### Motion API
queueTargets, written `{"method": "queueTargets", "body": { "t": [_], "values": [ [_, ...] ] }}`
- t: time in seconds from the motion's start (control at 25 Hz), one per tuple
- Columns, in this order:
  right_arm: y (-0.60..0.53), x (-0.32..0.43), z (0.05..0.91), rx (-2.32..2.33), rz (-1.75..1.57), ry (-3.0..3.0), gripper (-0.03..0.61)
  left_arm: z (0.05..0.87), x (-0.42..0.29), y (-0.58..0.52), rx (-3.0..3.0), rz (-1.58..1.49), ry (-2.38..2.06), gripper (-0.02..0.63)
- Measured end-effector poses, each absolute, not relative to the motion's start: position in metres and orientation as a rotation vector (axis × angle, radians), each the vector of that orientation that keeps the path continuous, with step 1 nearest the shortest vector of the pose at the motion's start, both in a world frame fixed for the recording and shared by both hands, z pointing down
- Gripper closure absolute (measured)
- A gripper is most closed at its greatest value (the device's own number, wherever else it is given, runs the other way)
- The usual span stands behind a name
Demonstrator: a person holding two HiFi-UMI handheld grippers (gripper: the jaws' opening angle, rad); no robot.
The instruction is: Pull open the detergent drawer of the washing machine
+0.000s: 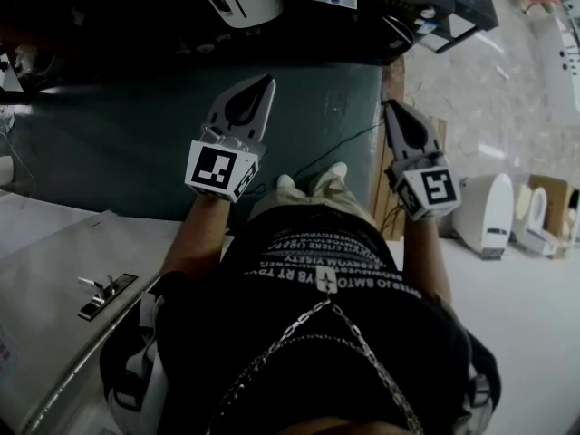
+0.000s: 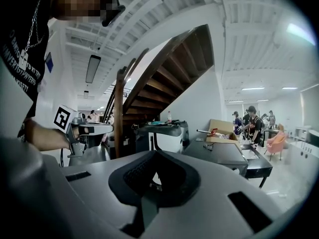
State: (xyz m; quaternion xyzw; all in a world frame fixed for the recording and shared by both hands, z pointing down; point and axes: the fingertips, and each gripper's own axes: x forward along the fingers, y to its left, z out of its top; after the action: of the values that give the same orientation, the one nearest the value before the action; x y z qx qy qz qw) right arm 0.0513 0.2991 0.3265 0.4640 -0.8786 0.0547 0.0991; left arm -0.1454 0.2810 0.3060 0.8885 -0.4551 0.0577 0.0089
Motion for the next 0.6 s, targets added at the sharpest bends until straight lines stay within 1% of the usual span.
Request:
{"method": "queueTargets", "body": {
  "t": [0.6],
  "values": [
    [0.2984,0.0528,0.3317,1.349,0.121,-2.603,0.575,0.3047,-0.1453,0.2809,2.780,0.176,-1.423,0.620]
  ]
}}
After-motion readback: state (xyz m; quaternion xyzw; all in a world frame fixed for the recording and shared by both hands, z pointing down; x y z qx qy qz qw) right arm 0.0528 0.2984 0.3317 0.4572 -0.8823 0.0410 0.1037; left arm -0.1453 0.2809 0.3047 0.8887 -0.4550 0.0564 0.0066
